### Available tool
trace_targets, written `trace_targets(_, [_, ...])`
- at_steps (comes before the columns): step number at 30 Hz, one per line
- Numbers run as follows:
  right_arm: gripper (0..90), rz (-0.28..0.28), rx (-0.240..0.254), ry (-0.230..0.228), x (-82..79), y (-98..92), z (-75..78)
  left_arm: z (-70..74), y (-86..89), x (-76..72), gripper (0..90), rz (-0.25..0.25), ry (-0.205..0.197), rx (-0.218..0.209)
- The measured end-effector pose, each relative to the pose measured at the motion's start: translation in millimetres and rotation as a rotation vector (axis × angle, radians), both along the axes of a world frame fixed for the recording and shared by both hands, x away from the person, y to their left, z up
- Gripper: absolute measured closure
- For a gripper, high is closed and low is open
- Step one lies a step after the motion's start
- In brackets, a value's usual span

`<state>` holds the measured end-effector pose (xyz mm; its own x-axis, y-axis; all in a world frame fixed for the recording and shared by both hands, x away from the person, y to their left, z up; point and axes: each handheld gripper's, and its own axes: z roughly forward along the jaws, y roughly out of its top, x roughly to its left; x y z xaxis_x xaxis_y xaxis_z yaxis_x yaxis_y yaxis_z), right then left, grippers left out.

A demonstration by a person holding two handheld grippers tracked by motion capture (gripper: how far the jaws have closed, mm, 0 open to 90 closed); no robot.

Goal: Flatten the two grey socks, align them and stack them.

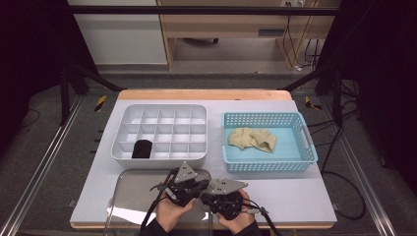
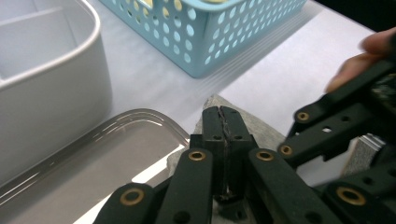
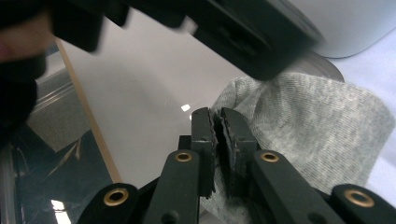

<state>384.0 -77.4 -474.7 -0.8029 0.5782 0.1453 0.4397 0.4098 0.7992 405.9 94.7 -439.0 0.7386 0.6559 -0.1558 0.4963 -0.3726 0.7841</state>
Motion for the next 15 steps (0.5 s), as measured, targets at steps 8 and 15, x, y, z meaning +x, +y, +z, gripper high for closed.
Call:
trace_targets(8, [81.5,0.003,0.007,0.0,-2.9,0.0,0.6,-13.0,2.0,10.3,89.3,0.011,0.039,0.024])
trace_targets(15, [79.9,-0.012,0.082,-0.005,-8.6,-18.8,18.3,-18.2,6.1,11.9,89.3,0.023,0.043,0.029])
